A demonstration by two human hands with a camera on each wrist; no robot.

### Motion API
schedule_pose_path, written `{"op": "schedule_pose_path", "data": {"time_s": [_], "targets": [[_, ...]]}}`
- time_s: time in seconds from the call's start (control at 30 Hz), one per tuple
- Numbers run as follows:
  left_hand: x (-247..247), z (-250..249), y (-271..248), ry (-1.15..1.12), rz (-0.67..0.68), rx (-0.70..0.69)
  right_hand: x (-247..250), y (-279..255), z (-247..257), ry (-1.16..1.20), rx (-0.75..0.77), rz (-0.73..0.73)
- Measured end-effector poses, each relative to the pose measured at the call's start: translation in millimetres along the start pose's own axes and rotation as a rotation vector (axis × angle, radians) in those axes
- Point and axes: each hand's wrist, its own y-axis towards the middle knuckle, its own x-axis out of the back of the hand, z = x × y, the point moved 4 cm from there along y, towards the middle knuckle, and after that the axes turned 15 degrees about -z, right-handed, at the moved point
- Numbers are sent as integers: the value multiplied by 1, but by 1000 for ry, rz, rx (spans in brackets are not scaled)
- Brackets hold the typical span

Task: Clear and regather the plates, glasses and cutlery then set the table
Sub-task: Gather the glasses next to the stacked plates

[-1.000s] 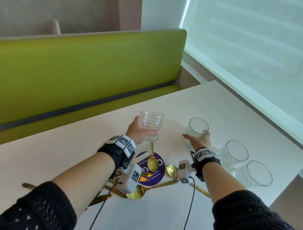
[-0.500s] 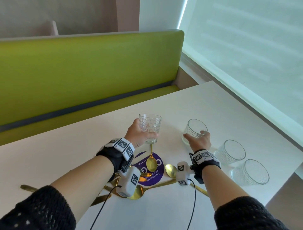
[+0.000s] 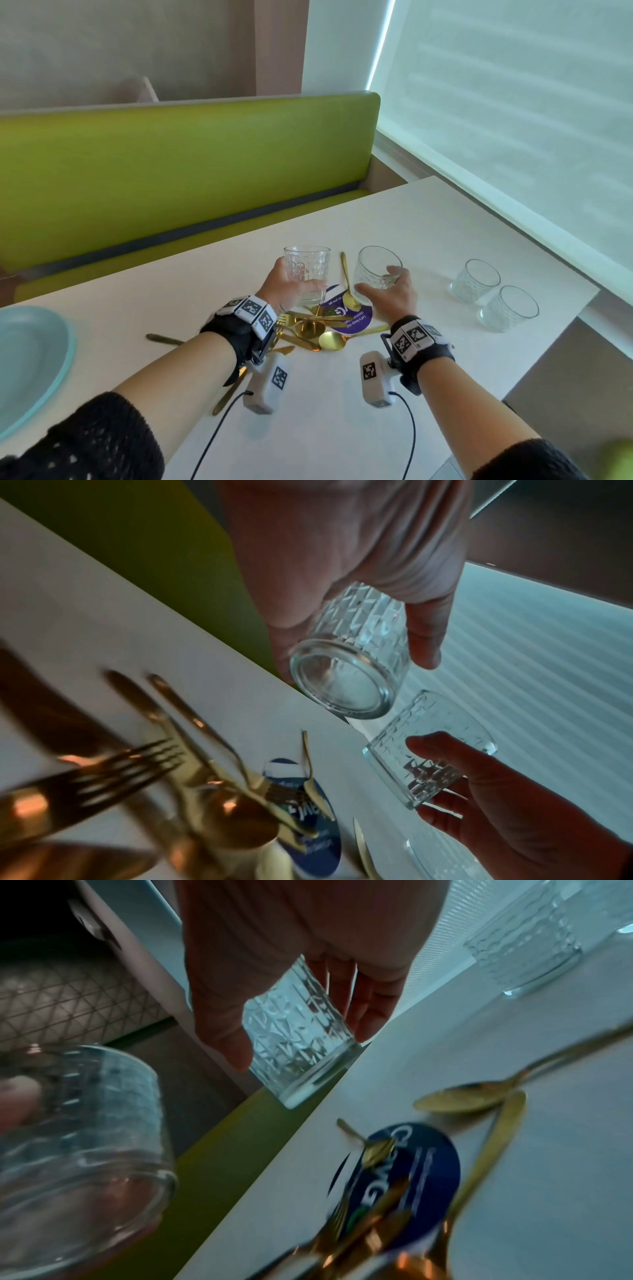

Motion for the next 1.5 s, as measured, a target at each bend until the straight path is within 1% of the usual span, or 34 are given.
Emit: {"op": "schedule_pose_path", "data": {"time_s": [0.13,0.23,0.37,0.5,0.63,0.73,0.8,0.9,1.0,1.13,1.2,1.33,1.5], "targets": [[60,36,-38,23,-30,14,-7,-87,10,5,3,70],[112,37,-94,67,-52,-25,-18,-155,12,12,-1,112],[181,64,-140,62,-168,-37,-38,-238,18,11,-20,210],[246,100,-170,75,-322,30,-63,-307,26,-37,-2,361],[301,137,-189,106,-435,103,-91,-357,31,-119,46,465],[336,156,-205,149,-500,163,-110,-384,35,-182,93,527],[352,165,-214,173,-533,162,-121,-399,36,-205,124,562],[372,178,-220,180,-582,113,-136,-417,39,-224,165,615],[387,189,-230,175,-594,138,-147,-432,41,-228,184,652],[400,196,-239,144,-602,129,-158,-447,45,-215,204,692],[405,200,-239,139,-605,123,-162,-453,48,-208,224,701],[413,208,-233,201,-606,122,-173,-461,55,-220,280,709],[428,243,-209,311,-614,115,-180,-467,61,-208,277,713]]}}
